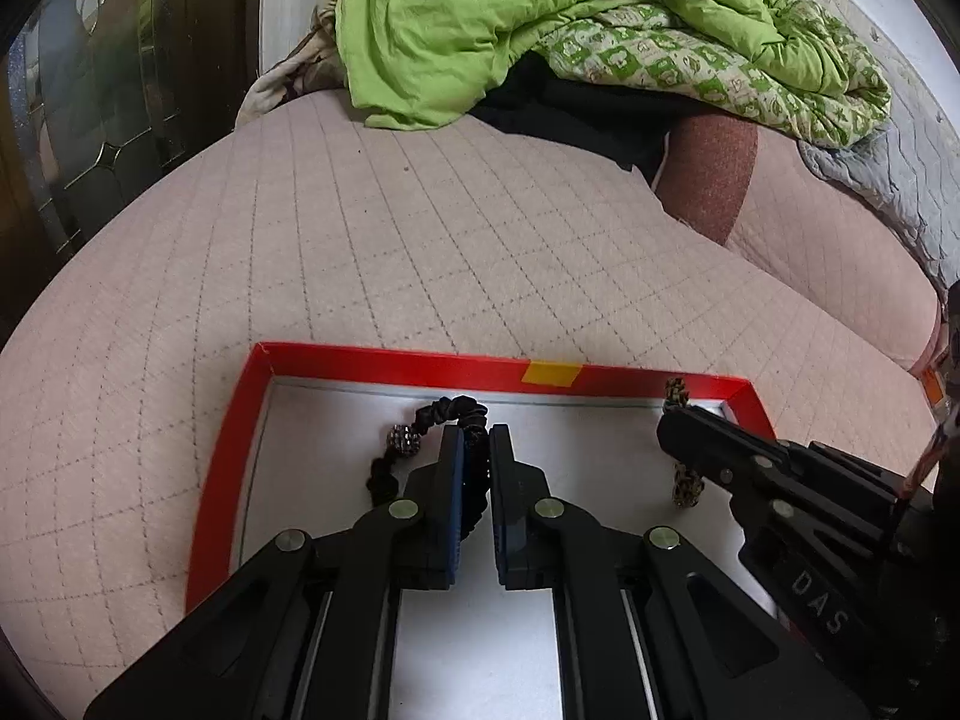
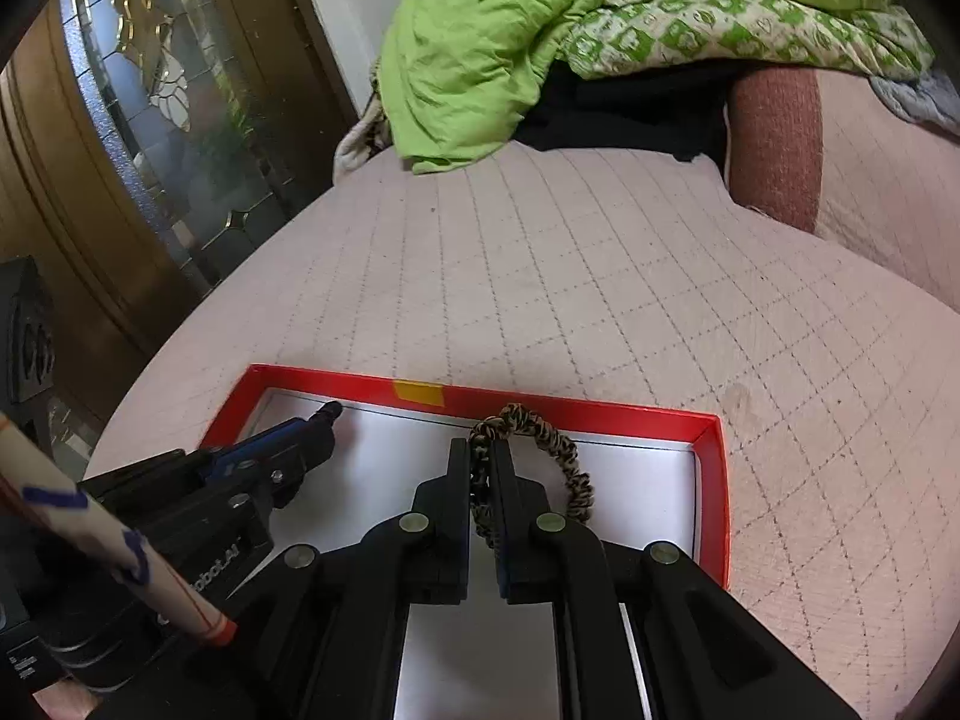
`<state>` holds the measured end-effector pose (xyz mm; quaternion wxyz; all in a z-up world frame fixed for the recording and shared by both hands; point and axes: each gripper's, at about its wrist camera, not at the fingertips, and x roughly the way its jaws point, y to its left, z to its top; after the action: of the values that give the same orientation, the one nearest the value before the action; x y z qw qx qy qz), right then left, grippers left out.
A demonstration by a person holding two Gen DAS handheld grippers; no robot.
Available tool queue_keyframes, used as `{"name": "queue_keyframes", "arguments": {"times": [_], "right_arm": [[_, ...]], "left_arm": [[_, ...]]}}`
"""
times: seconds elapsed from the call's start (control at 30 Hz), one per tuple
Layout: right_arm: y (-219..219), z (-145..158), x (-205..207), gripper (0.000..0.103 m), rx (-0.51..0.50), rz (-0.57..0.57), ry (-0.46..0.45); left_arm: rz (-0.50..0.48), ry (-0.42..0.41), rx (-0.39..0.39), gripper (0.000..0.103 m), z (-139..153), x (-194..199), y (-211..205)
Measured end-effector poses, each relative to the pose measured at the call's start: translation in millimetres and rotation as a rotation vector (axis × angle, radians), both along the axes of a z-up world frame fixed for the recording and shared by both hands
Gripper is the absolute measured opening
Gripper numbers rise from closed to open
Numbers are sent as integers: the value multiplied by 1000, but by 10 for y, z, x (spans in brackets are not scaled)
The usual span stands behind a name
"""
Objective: Organize jewelry
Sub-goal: 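Lower both held items into the box and open both grippers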
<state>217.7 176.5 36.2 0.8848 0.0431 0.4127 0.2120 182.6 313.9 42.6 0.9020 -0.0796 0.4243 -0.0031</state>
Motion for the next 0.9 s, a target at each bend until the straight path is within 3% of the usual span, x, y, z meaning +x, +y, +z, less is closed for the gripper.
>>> {"name": "queue_keyframes", "arguments": {"times": [0.47,0.9], "right_arm": [[-77,-111,-307,7,35,-27,-2],[-259,-97,-923,7,32,-38,27]], "left_arm": [[38,26,23,8,-58,-266,14],[13,28,86,8,-48,-1001,-258]]}}
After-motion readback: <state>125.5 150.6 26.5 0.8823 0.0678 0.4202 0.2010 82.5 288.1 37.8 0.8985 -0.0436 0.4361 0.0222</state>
